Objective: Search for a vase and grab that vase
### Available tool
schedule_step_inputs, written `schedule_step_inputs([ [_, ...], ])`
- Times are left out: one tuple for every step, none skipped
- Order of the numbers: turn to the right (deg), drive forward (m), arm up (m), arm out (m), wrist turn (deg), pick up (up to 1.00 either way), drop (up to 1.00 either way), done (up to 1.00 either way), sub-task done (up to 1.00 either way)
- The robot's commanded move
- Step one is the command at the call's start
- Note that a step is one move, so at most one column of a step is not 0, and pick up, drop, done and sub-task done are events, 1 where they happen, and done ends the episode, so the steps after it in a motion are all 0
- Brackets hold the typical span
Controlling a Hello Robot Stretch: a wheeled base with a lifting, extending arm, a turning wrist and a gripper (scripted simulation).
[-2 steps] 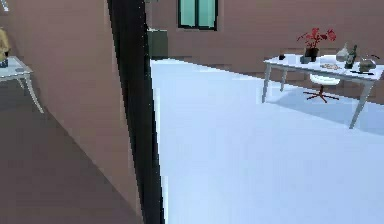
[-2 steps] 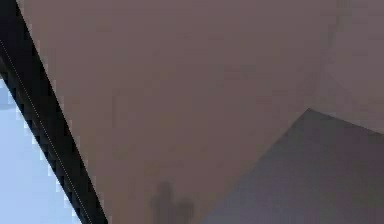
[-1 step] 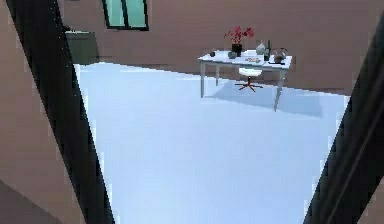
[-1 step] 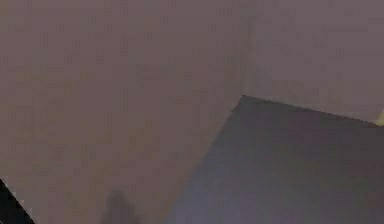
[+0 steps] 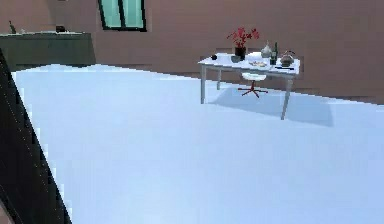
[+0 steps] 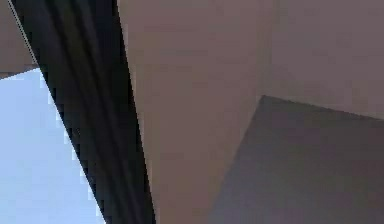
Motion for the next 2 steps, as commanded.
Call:
schedule_step_inputs([
  [18.0, 0.0, 0.0, 0.0, 0.0, 0.0, 0.0, 0.0, 0.0],
  [0.0, 1.0, 0.0, 0.0, 0.0, 0.0, 0.0, 0.0, 0.0],
])
